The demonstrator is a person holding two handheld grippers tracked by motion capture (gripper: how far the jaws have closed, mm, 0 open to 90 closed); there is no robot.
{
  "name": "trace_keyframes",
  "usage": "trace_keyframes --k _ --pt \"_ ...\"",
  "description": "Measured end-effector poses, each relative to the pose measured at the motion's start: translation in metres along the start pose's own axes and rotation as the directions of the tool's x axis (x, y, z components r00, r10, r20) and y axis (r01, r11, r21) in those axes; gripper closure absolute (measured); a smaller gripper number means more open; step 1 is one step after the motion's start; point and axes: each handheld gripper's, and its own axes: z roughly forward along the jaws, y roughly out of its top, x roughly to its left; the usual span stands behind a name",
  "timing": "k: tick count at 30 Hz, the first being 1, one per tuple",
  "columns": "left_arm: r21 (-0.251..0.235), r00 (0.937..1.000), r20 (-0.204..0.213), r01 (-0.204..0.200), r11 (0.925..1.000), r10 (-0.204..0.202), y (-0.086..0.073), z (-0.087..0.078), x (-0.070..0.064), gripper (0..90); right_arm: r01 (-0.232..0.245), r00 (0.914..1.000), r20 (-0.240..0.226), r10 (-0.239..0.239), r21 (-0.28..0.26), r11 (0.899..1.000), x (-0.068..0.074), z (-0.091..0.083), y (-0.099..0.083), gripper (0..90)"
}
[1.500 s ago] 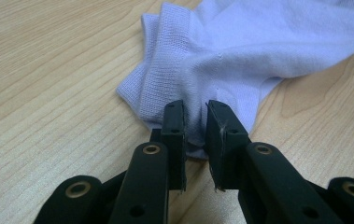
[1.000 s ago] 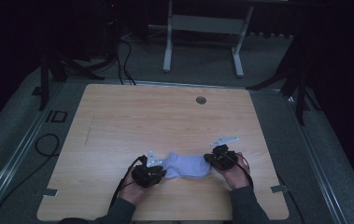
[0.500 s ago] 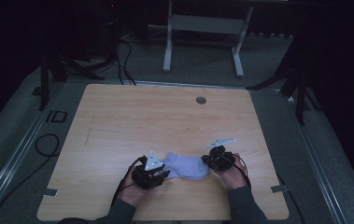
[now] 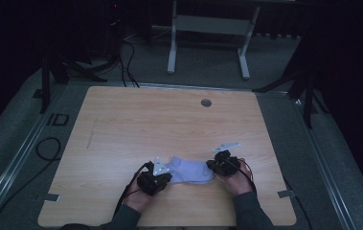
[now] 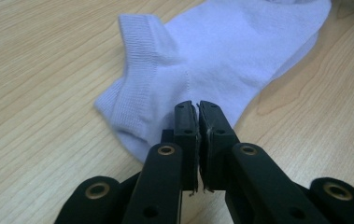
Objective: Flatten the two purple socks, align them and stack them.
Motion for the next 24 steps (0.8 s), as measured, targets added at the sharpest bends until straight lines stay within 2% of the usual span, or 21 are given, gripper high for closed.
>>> trace_keyframes --k 9,11,13,16,20,24 --pt "0.021 0.9999 -0.010 0.006 0.9998 -0.006 -0.001 -0.002 0.003 85.6 -0.006 1.0000 -0.004 0.006 0.002 1.000 -0.002 0.002 -0.003 85.9" --pt "0.004 0.9999 -0.013 -0.001 1.0000 0.001 -0.001 -0.003 0.004 76.5 -0.005 1.0000 -0.007 0.005 0.004 1.000 -0.002 0.002 -0.003 80.1" --pt "-0.018 1.0000 -0.010 0.001 0.9998 -0.002 0.000 -0.006 0.005 71.2 -0.008 0.9998 -0.020 0.008 -0.006 1.000 -0.003 0.000 -0.003 70.8" --pt "-0.057 0.9999 -0.013 0.004 0.9984 -0.005 0.001 -0.011 0.007 65.5 -0.017 0.9994 -0.032 0.016 -0.035 0.999 -0.003 -0.004 -0.003 61.8" --pt "-0.068 0.9987 -0.034 0.035 0.9971 -0.037 0.001 -0.014 0.014 61.5 -0.024 0.9990 -0.040 0.021 -0.071 0.997 -0.004 -0.011 -0.001 56.2" --pt "-0.073 0.9969 -0.049 0.058 0.9956 -0.062 0.001 -0.015 0.019 60.8 -0.032 0.9988 -0.040 0.029 -0.093 0.995 -0.006 -0.015 0.000 55.0"
